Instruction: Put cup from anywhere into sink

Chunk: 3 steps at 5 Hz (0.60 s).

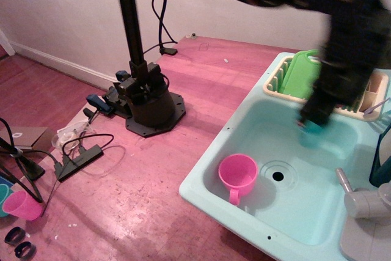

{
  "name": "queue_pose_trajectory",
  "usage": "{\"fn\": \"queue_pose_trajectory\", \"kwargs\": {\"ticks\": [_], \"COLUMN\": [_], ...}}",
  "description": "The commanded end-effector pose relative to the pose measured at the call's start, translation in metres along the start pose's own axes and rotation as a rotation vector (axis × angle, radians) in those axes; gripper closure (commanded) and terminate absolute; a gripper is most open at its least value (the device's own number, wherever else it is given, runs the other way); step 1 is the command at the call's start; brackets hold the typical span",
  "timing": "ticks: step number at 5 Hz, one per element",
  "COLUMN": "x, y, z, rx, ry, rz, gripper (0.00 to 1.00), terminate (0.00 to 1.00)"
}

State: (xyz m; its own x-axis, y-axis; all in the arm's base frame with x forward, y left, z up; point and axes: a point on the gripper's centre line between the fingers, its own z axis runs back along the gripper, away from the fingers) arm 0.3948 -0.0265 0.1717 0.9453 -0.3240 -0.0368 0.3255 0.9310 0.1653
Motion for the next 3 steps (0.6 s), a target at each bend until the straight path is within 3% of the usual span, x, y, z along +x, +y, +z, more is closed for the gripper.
{"fn": "queue_pose_trajectory", "kwargs": {"ticks": [1,2,3], "x": [0.011,-0.006,-0.016], "y": [-0.017,-0.039,-0.05], "z": [-0.03,-0.055,-0.061], "rx": [-0.091,-0.153,-0.183], "ry": [0.027,0.033,0.048], "rz": [-0.018,-0.016,-0.018], "gripper": [1.0,1.0,1.0], "terminate": [0.0,0.0,1.0]}}
